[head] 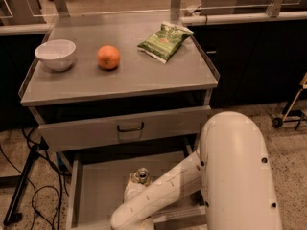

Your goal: Place 7up can into middle drawer

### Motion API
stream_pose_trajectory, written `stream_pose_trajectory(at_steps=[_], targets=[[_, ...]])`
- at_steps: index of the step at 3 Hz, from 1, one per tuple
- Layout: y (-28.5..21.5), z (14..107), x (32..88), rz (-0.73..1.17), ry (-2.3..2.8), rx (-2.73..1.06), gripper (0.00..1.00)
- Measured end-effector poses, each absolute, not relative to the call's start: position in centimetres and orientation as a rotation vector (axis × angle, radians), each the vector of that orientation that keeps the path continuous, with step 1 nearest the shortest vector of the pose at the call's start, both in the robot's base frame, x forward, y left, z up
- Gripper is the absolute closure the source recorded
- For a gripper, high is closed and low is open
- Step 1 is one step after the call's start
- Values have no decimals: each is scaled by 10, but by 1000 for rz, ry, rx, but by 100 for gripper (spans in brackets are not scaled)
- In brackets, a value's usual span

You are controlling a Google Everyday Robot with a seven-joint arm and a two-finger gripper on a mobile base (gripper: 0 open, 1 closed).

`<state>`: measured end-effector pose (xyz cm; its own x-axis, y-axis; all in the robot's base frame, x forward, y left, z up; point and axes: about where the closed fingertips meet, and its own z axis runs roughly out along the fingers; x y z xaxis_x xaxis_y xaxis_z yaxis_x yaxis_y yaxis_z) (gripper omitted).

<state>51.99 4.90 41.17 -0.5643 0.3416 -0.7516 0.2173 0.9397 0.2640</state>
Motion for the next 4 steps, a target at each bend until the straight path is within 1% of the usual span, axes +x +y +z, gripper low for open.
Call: stream_pose_trajectory(at_steps=[1,2,3,4], targets=[[49,412,520,176,2191,394,60],[49,412,520,176,2191,394,28],[49,412,520,176,2191,394,6],[49,412,520,176,2191,394,0]])
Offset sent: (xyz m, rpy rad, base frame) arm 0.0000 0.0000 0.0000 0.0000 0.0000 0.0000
